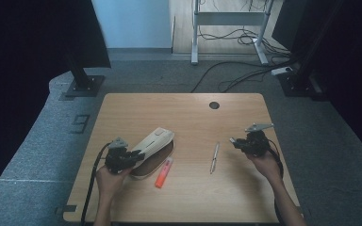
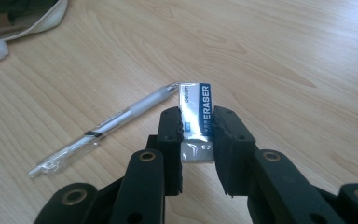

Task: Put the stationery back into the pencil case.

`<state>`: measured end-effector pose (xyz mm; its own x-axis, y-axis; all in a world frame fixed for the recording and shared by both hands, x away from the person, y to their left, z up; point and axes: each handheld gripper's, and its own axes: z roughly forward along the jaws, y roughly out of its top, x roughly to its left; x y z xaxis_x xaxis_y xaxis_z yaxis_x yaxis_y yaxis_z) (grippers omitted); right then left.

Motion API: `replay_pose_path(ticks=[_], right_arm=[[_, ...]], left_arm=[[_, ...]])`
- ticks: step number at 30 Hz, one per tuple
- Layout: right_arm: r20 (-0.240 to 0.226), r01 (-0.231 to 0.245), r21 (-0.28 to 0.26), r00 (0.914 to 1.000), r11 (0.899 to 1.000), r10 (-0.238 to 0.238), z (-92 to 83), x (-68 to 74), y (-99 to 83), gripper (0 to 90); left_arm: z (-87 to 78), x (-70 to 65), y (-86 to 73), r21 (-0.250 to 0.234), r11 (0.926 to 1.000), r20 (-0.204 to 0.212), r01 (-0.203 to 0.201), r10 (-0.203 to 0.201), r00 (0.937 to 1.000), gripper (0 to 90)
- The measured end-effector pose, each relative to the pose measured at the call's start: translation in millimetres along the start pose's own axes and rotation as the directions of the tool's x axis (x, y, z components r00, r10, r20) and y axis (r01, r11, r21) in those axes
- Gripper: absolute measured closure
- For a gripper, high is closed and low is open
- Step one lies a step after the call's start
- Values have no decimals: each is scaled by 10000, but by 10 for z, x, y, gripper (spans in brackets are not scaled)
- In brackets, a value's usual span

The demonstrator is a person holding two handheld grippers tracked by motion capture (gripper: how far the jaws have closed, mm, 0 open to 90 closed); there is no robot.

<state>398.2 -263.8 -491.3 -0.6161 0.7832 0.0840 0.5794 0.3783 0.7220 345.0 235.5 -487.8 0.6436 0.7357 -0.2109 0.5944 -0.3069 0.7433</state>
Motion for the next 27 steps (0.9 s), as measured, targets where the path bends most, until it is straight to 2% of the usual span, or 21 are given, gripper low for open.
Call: replay_pose_path(ticks=[16,27], right_arm=[[-608,590,102,9964,9982,-583,165,309,140,719],[-1150,966,47,9888,9953,-955,310,531,260,719]], left_arm=[[3,-12,-1,24,9999,-73,-142,142,9999,728],[5,-15,-3,41,9999,-89,-160,160,9998,730]])
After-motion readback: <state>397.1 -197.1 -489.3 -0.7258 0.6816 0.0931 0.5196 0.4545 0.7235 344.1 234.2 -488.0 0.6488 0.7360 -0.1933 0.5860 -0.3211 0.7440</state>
